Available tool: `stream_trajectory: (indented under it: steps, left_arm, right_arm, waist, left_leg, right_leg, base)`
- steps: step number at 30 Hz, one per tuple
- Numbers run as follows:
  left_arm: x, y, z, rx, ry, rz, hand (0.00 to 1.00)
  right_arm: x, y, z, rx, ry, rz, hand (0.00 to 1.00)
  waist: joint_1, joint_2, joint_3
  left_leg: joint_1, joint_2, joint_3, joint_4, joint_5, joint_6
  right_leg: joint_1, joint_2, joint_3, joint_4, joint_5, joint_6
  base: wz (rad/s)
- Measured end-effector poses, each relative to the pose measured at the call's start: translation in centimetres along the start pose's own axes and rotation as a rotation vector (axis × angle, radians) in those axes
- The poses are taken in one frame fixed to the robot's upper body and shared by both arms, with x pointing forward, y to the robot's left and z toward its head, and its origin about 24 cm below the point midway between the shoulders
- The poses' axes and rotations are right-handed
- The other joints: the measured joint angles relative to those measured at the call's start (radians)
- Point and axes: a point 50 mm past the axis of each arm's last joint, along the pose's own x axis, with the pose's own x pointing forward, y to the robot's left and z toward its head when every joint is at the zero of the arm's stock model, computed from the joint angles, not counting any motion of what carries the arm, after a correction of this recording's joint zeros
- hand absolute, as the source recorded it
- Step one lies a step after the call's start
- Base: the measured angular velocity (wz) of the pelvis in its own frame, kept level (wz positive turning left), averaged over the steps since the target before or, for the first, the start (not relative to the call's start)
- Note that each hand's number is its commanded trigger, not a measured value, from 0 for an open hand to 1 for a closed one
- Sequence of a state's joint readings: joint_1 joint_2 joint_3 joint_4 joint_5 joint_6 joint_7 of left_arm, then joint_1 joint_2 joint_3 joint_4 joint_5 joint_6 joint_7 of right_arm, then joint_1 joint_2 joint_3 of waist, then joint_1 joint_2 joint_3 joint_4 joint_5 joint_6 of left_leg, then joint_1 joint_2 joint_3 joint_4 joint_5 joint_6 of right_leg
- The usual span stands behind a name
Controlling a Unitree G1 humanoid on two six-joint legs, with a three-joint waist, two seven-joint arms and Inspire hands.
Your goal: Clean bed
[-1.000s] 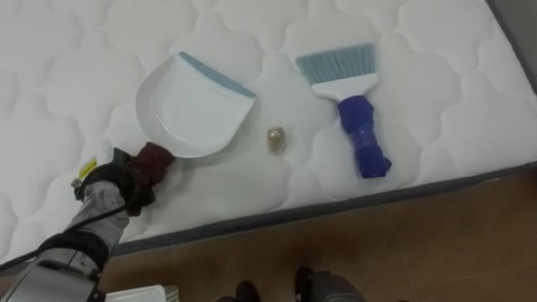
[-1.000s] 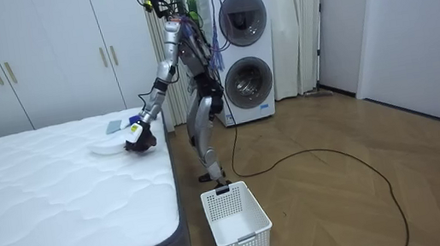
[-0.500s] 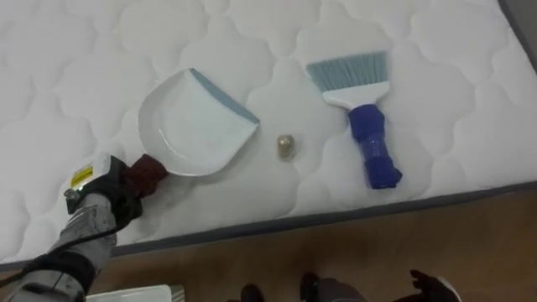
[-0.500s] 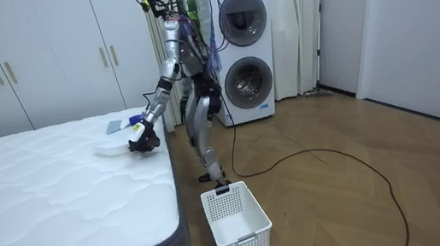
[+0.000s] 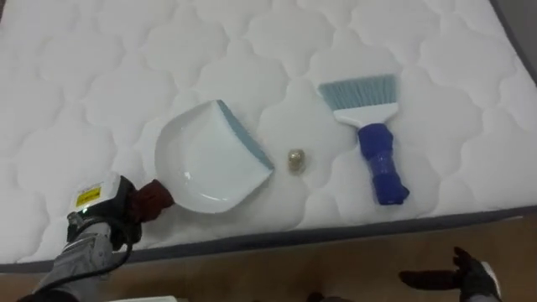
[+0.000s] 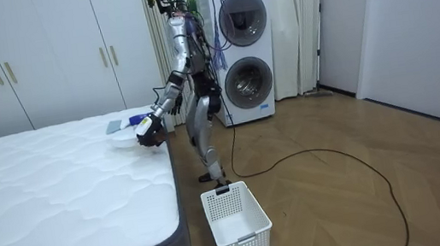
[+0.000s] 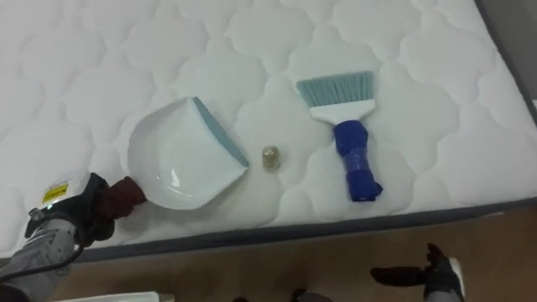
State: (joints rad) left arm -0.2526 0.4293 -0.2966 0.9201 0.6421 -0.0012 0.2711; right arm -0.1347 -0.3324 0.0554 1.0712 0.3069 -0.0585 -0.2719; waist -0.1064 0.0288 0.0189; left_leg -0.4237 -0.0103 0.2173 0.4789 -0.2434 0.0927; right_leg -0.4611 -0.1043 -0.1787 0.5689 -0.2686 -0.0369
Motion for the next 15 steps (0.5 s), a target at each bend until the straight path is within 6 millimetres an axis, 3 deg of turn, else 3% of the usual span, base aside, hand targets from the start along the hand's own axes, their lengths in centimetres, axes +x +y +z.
stream_trajectory:
  steps: [4,7,15]
  left_arm:
    - [-0.5,-0.6,0.0,-0.004,-0.017,-0.011,1.00]
    - [-1.1,-1.5,-0.7,0.000,-0.003,-0.037,1.00]
    - [-1.7,-2.3,-1.3,0.003,0.013,-0.080,1.00]
  right_arm:
    - [0.0,-0.1,2.9,0.070,-0.114,-0.078,0.00]
    - [-0.2,-0.3,4.9,0.106,-0.202,-0.167,0.00]
    - [-1.2,-0.8,8.9,0.156,-0.401,-0.355,0.00]
  waist:
    - [-0.002,-0.012,-0.0069]
    - [0.005,-0.032,-0.0118]
    - [0.015,-0.030,-0.0095]
  left_leg:
    - [0.003,0.000,0.002,-0.010,0.004,0.002]
    - [0.020,0.000,0.022,-0.021,0.005,0.004]
    - [0.018,0.000,0.039,-0.035,0.005,0.005]
  right_leg:
    - [0.000,0.002,0.002,-0.010,0.012,0.003]
    - [0.005,0.003,0.018,-0.017,0.016,0.006]
    - [-0.009,0.005,0.029,-0.016,0.019,0.010]
  base:
    - [-0.03]
    - [-0.15]
    - [-0.06]
